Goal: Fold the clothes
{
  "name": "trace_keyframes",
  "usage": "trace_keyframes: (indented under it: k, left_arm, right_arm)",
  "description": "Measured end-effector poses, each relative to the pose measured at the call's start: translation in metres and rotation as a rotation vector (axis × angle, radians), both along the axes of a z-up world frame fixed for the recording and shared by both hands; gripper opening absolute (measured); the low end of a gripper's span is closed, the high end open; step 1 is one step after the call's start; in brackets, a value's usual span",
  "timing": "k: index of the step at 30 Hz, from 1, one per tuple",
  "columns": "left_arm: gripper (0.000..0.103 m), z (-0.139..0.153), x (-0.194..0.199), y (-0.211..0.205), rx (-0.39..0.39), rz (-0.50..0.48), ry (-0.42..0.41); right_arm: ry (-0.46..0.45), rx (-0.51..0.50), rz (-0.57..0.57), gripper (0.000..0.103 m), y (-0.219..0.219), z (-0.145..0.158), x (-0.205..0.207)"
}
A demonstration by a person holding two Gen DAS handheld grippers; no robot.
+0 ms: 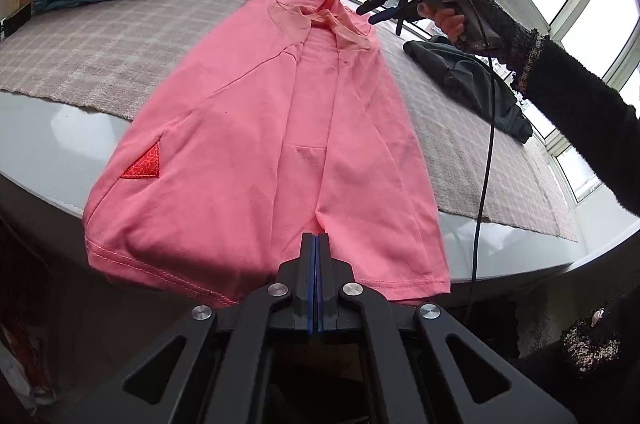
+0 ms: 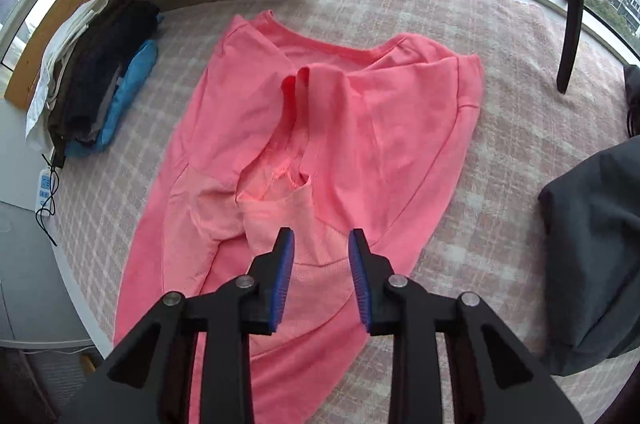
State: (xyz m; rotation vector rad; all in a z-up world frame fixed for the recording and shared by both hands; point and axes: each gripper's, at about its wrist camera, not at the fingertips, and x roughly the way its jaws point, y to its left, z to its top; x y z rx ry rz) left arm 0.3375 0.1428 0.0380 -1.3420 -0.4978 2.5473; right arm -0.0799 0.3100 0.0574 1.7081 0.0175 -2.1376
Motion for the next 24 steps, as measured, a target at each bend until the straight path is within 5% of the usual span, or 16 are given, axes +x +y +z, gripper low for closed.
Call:
trace_keyframes:
  k: [7,17,24]
  left_arm:
    - [0.0,0.006,0.002,-0.003,-0.007,-0.033,0.01]
    - [0.0,0.023,0.015,-0.042,-0.054,0.007,0.029]
    - [0.02,0.031,0.017,-0.102,-0.167,0.106,-0.036]
  right_arm:
    - [-0.021,-0.079,0.004,0.033,0.01,-0.002,0.076]
    - [0.017,-0.066,0.077,0.033,0.032,-0.007,0.302]
    - [0.008,-0.118,0.053,0.033,0.03,-0.016,0.353]
